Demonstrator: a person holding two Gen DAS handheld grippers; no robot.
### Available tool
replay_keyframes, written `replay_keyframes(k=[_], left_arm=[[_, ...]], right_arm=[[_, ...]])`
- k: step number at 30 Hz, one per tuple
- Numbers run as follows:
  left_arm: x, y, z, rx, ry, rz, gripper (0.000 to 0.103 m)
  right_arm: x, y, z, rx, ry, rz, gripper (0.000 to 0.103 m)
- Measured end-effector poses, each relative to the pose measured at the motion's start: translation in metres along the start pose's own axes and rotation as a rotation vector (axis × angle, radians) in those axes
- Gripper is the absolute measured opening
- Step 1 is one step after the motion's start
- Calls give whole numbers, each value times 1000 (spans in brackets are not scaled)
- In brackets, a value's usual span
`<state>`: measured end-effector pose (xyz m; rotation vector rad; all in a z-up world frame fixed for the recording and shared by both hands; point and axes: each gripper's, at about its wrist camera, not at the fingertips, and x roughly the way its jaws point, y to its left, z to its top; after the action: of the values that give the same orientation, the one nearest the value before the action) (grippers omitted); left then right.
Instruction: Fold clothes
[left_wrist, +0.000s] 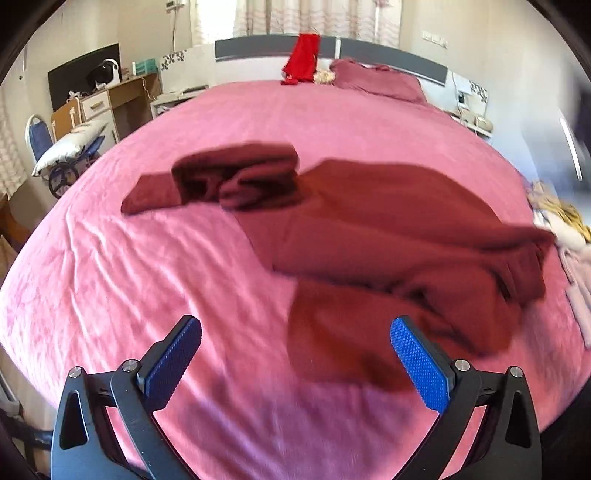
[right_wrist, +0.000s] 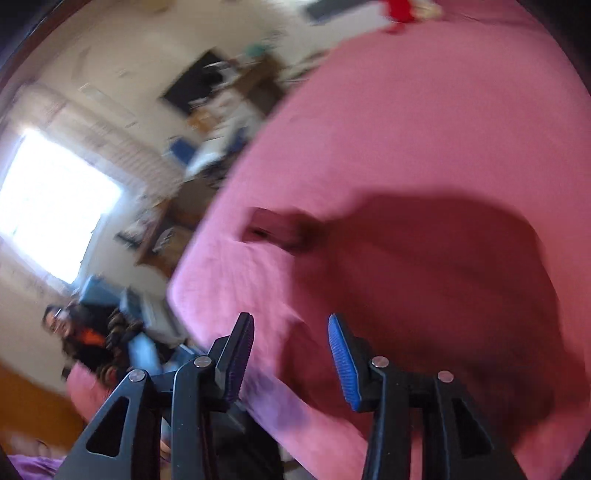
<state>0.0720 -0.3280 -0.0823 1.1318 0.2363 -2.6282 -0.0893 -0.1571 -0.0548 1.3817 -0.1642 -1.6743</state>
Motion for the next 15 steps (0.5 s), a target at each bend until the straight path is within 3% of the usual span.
replay_keyframes(k=[2, 5, 8, 10, 11, 14, 15], left_arm=[[17, -4, 17, 50, -21, 33, 103], [52, -12, 38, 143, 16, 65, 103], [79, -10, 51, 124, 81, 45, 103], [88, -3, 55, 66, 106, 44, 103], [91, 1, 56, 35, 122, 37, 103], [105, 6, 54, -65, 169, -21, 103], [111, 5, 54, -95, 185, -36, 103]], right_arm=[[-11, -58, -48, 163, -6, -74, 46], [-22, -129, -100, 428, -53, -52, 47], [-19, -172, -116, 634, -180, 163, 49], [-7, -191, -117, 771, -267, 341, 62], [1, -196, -114, 813, -281, 397, 62], [31, -200, -99, 887, -260, 496, 63], [38, -198, -92, 880, -252, 503, 57]])
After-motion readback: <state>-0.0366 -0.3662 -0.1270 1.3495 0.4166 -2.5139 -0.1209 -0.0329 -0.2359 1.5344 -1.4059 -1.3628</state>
